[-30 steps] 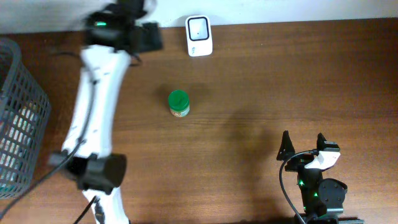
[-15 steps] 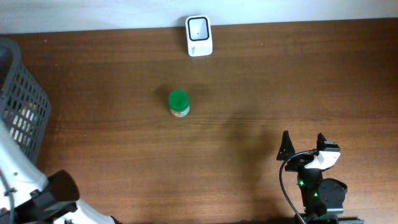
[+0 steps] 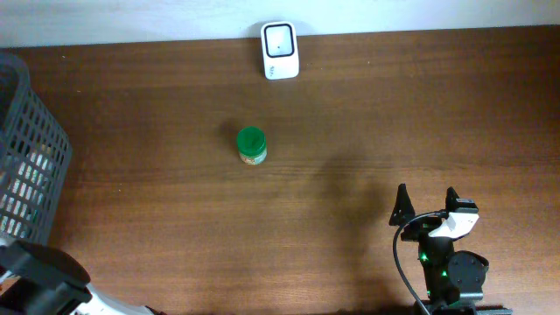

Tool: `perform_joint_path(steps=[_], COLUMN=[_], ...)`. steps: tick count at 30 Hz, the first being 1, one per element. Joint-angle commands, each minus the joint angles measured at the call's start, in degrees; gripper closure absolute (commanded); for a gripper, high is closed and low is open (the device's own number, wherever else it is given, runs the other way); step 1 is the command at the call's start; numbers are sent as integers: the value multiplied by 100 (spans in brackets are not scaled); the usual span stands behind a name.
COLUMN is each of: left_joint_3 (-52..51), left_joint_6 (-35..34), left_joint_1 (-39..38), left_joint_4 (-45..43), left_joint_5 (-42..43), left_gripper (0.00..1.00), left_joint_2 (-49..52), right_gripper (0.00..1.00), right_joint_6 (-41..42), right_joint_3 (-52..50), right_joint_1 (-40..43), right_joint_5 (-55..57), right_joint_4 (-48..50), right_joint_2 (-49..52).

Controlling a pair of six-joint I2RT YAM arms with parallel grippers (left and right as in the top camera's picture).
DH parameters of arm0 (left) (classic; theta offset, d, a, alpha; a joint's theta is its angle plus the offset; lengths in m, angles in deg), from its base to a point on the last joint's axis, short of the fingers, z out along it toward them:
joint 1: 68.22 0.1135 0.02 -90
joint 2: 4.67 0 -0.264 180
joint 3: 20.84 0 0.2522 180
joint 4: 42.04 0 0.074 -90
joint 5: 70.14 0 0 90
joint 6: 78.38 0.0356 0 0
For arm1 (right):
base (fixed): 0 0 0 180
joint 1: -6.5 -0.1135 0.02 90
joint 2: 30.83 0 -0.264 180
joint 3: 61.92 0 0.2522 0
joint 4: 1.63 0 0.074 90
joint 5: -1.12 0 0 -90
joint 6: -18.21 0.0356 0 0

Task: Scan the item barcode
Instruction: 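Reach the left gripper into the basket and grasp the white leaf-print tube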

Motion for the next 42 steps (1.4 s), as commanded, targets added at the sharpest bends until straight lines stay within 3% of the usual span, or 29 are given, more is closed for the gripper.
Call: perform_joint_path(steps=[1,4,12,22,24,35,38,39,40,42], left_joint_3=[-951,-1381,-1593,-1631,-1631,-1635,-1635,-1635,-1635,-1633], left_joint_6=[1152,1694,4037,4511,4660,5250,5248,5248,5248,5246], left_joint_1=[35,33,35,33,33,22,24,24,24,24], left_joint_4=[-713,-1196,-1781,-1849,-1843,-1829,-1952,-1976,-2000,-2059], left_joint_5=[557,568,1399,1453,1484,1569,1567,1563,1543,1453], left_gripper=[7,7,12,16,23,19,35,44,60,75], left_joint_2=[59,92,590,1147,1266,1735,1738,1735,1735,1733], right_gripper=[2,2,2,2,2,2,2,2,2,2], right_joint_6=[28,28,28,28,28,28,28,28,28,28], right_joint_3=[-31,-31,-31,-31,-31,-31,-31,-31,-31,-31], right_joint_1=[31,33,31,33,33,33,33,33,33,31], right_joint_5=[48,48,48,48,46,48,46,48,48,46], right_joint_4=[-28,-28,-28,-28,-28,-28,-28,-28,-28,-28], right_joint_2=[-37,-37,-37,-37,-37,-37,-37,-37,-37,-37])
